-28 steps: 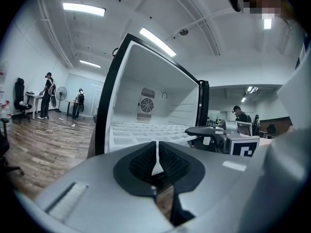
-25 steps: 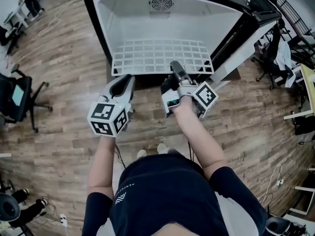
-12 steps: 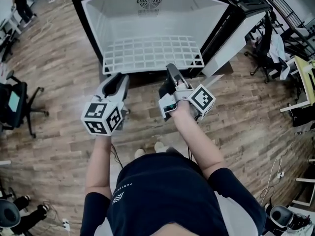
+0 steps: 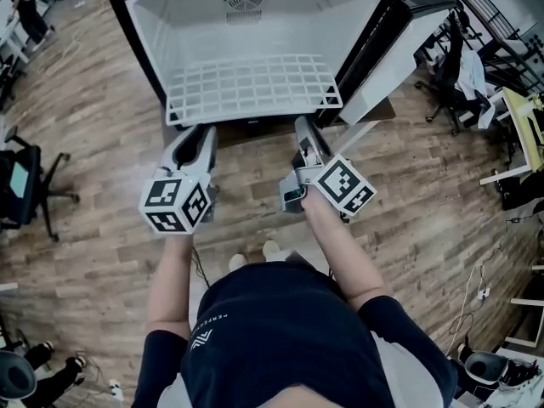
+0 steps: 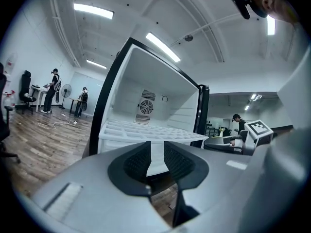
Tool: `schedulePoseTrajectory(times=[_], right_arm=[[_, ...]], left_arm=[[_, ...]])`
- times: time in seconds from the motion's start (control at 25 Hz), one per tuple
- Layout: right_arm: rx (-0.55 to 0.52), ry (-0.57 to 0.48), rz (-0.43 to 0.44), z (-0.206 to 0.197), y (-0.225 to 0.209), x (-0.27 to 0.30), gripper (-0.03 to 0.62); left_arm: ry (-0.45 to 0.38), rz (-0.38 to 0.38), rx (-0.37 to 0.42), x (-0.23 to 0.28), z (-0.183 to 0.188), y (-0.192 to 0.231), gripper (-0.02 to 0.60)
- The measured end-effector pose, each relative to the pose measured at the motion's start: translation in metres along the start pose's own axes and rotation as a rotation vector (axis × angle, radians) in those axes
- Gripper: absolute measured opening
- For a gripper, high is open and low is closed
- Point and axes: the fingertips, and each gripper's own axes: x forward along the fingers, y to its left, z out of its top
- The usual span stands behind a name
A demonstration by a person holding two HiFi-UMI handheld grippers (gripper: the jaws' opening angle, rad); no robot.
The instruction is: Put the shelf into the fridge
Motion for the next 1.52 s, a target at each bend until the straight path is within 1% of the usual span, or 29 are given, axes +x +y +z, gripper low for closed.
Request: schedulePoseTrajectory(times=[0.2, 0.28, 0.32, 0.52, 0.64, 0.88, 1.0, 1.16, 1.28, 1.52], right_arm=[[-0.469, -0.002, -0.081, 0.013, 0.009, -0.001, 0.072], [-0.596, 0.004, -0.107, 0.014, 0.013, 0.001, 0.078], [-0.629, 0.008, -0.116, 0.013, 0.014, 0.002, 0.078], [-0.661, 0.024, -0.138, 0.011, 0.012, 0.007, 0.078], [-0.663, 0.027, -0.142, 0.012, 0.011, 0.01, 0.078], [-0.666, 0.032, -0.155, 0.013, 0.009, 0.013, 0.08], [-0.666, 0.038, -0.154, 0.013, 0.009, 0.014, 0.08], [-0.655, 0.058, -0.152, 0.012, 0.005, 0.018, 0.078], [-0.661, 0.055, -0.146, 0.013, 0.005, 0.02, 0.078], [-0.68, 0.048, -0.129, 0.022, 0.009, 0.033, 0.067]], left_arm=[[-0.035, 0.051, 0.0, -0.001, 0.005, 0.003, 0.101], [-0.046, 0.066, 0.0, -0.001, 0.007, 0.005, 0.101], [-0.049, 0.071, -0.002, -0.001, 0.007, 0.006, 0.101], [-0.047, 0.084, -0.001, 0.0, 0.006, 0.008, 0.103], [-0.042, 0.086, -0.001, 0.002, 0.005, 0.009, 0.109], [-0.043, 0.095, 0.008, 0.002, 0.005, 0.011, 0.099], [-0.039, 0.099, 0.011, 0.002, 0.005, 0.013, 0.078], [-0.023, 0.103, 0.015, 0.006, 0.002, 0.016, 0.074], [-0.027, 0.107, 0.027, 0.008, 0.003, 0.018, 0.067], [-0.032, 0.109, 0.06, 0.019, 0.015, 0.024, 0.066]])
